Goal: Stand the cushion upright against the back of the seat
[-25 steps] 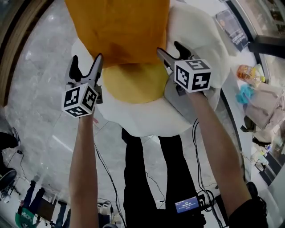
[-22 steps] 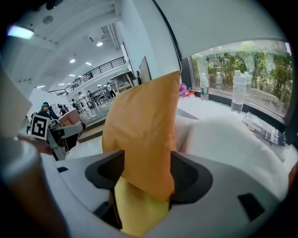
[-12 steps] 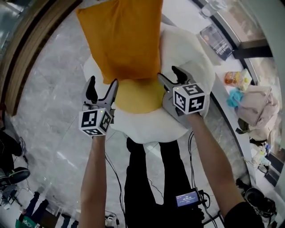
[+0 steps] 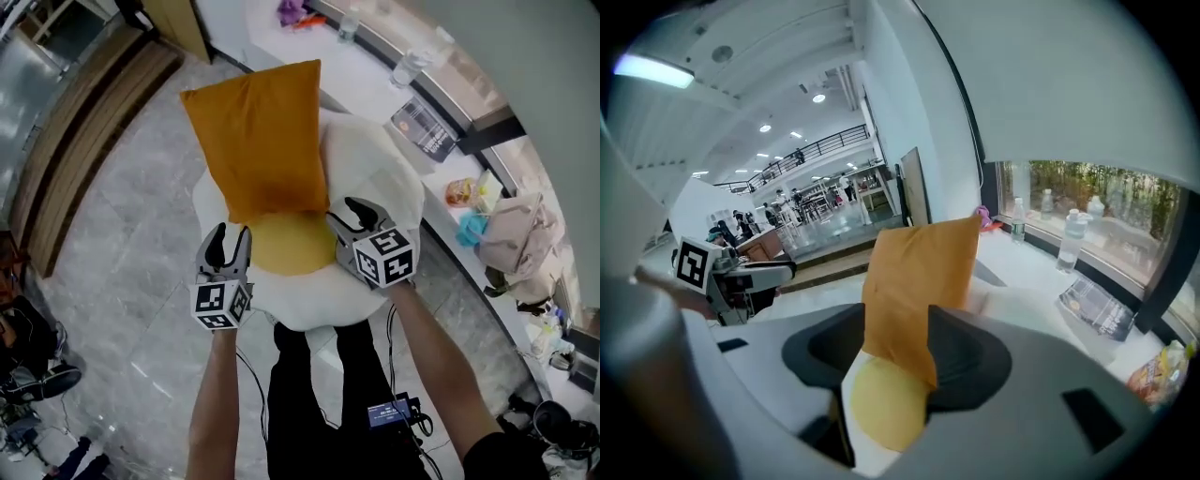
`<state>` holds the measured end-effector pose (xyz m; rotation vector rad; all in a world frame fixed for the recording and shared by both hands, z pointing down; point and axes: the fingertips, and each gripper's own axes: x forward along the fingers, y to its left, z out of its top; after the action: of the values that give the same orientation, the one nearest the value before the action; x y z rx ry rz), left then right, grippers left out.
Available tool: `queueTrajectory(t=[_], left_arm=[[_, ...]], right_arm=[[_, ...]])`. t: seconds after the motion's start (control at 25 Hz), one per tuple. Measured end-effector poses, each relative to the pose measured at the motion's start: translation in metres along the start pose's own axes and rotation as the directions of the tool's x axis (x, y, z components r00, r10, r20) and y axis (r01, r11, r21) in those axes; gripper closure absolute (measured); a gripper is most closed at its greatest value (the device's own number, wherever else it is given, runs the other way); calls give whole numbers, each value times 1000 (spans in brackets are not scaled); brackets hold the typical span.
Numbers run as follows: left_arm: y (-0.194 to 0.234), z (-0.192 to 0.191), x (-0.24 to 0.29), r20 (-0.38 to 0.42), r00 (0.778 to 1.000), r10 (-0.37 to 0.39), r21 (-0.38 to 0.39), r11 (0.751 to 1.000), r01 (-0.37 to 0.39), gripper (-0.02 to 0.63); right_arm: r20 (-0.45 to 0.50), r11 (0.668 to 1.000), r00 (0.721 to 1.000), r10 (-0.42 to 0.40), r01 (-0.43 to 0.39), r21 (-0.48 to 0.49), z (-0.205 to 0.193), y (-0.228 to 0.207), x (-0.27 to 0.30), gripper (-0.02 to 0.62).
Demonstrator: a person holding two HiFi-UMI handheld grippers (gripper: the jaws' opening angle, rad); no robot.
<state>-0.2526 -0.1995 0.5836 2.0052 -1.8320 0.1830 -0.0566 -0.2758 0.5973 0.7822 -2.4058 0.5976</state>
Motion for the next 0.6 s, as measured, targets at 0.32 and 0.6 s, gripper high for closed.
queueTrajectory(t=[0.32, 0.6], left_arm=[[-11, 59, -43, 37, 999, 36, -24, 999, -35, 519], [-36, 99, -75, 42, 999, -20, 13, 1000, 19, 580]], right_arm=[[84, 999, 996, -6, 10, -49, 57, 25, -65, 469], [121, 998, 992, 33, -26, -53, 82, 64, -100, 543]])
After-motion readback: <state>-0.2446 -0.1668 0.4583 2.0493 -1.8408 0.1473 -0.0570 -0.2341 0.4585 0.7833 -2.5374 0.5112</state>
